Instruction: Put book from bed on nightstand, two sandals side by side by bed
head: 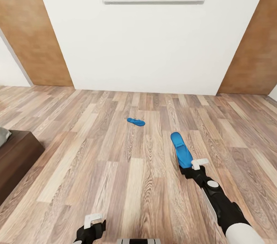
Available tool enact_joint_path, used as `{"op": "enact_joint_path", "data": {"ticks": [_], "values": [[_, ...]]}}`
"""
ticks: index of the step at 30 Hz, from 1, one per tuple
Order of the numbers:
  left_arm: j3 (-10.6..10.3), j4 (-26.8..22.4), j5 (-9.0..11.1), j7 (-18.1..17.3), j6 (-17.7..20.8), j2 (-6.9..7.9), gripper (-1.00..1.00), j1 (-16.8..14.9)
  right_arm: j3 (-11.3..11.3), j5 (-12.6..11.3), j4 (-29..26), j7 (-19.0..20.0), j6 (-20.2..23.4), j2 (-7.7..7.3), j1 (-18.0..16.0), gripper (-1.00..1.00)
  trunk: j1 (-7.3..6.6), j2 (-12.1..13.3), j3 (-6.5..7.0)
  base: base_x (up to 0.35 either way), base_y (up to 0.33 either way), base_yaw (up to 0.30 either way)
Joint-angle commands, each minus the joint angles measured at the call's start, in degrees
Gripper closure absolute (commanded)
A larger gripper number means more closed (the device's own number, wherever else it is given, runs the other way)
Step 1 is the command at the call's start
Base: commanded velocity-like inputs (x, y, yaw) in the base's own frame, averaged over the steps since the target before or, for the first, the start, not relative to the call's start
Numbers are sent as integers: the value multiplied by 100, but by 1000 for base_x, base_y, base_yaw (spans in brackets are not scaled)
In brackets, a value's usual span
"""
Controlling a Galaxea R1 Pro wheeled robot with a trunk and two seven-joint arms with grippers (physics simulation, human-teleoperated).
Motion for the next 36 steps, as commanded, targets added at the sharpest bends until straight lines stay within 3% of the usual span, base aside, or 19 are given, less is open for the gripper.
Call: {"op": "enact_joint_path", "data": {"ticks": [1,36], "values": [[9,-1,54,4,-8,-1,-100,-1,-24,59,-12,45,28,4,-1,100,2,-2,-5,335,-26,0],[-16,-3,38,13,-42,-5,-100,-2,-15,59,-5,44,37,5,7,100,2,-2,-5,307,-145,0]]}}
